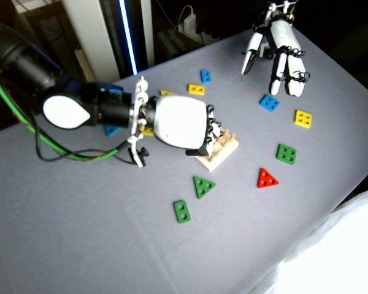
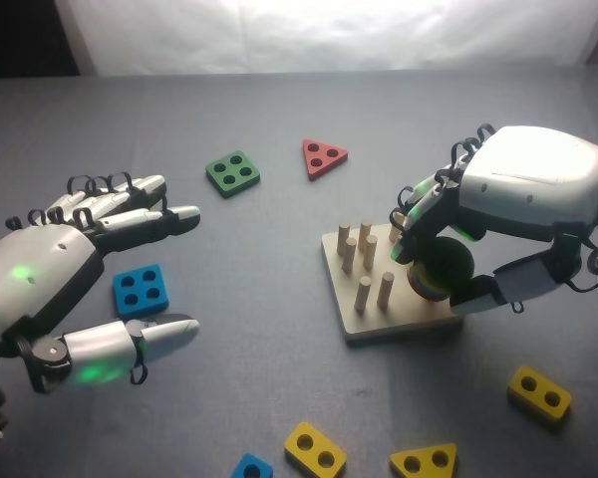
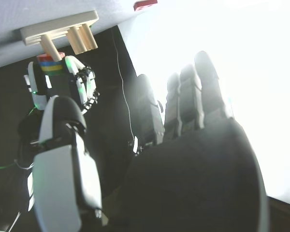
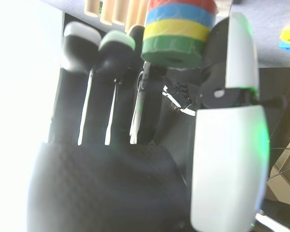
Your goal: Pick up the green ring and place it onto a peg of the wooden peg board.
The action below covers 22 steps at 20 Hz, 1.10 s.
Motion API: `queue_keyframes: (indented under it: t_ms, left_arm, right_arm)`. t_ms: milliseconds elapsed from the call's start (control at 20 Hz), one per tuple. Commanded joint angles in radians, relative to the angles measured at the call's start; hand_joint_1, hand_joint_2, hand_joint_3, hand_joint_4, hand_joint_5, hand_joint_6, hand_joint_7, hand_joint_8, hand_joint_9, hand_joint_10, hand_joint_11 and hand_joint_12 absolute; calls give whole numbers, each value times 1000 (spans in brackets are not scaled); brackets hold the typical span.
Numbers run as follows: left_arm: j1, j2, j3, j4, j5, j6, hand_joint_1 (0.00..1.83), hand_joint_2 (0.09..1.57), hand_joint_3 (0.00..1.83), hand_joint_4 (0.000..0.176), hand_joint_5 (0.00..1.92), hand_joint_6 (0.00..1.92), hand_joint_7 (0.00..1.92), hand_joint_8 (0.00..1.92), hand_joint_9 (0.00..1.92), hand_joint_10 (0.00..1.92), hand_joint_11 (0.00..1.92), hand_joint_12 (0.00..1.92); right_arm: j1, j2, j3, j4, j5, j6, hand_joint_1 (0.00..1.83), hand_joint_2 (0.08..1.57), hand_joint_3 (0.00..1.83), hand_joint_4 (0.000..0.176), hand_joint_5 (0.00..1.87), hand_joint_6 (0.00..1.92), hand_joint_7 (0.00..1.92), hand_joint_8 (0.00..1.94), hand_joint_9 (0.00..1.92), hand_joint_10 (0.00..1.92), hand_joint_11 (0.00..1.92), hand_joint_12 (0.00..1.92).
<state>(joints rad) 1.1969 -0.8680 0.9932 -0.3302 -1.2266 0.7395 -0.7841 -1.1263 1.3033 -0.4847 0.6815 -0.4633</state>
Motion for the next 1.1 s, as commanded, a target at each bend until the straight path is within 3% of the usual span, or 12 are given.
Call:
queue_keyframes:
  t_ms: [0,150,200,250,450,600,750,800,900,950,1000,1050]
  left_arm:
    - [-7,-5,0,20,-128,-5,697,1056,1,74,469,1,171,1,153,4,0,546]
    - [-7,-5,0,20,-127,-5,680,1057,1,77,463,1,167,2,149,3,0,532]
    - [-7,-5,0,20,-127,-5,687,1051,0,77,478,3,176,2,157,4,0,572]
    - [-7,-5,0,20,-127,-5,684,1052,0,74,483,2,180,2,160,3,0,596]
    - [-7,-5,1,20,-127,-5,710,1055,0,70,477,2,173,3,153,6,0,592]
    - [-6,-5,1,20,-128,-6,689,1054,0,68,482,3,183,5,164,8,0,609]
    - [-6,-5,0,20,-129,-7,680,1053,0,75,479,1,182,3,166,7,0,610]
    - [-6,-5,0,19,-130,-7,705,1051,0,60,490,2,192,3,166,5,0,575]
    - [-5,-5,-1,18,-135,-11,715,1048,0,47,496,2,202,3,178,5,0,609]
    - [-4,-5,-1,17,-138,-12,752,1048,0,57,494,1,216,4,191,7,0,672]
    - [-3,-4,-3,15,-157,-18,798,1047,0,37,490,0,240,6,228,14,0,749]
    - [-2,-2,-5,15,-172,-24,745,1054,1,23,476,0,266,7,235,9,0,730]
  right_arm:
    - [12,-5,2,16,64,-3,1216,1049,0,0,1179,598,892,1372,996,1562,969,1700]
    - [12,-6,2,11,64,-3,1193,1052,1,0,1116,766,885,1382,975,1584,943,1749]
    - [12,-7,2,9,64,-3,1144,1027,0,0,845,375,741,981,854,1273,825,1553]
    - [12,-8,2,8,64,-3,1102,1027,0,0,783,143,699,739,805,1084,751,1461]
    - [12,-8,-2,4,65,-3,1003,997,1,18,707,1,660,97,695,671,573,1248]
    - [12,-7,-5,5,72,-3,1014,991,0,6,717,0,674,37,675,638,548,1248]
    - [12,-5,-11,5,81,-3,1015,999,1,0,747,0,713,3,779,429,601,1179]
    - [12,-5,-12,6,83,-3,959,1020,2,22,711,0,680,4,653,590,515,1310]
    - [12,-2,-21,33,118,-3,998,1003,0,16,695,0,697,5,556,801,453,1387]
    - [12,7,-27,50,142,-3,972,990,0,18,718,5,708,8,497,817,329,1434]
    - [12,50,-41,89,193,-3,980,1014,1,0,694,0,698,2,522,690,309,1314]
    - [12,68,-51,122,233,-3,970,1022,1,0,658,0,700,1,629,438,382,1103]
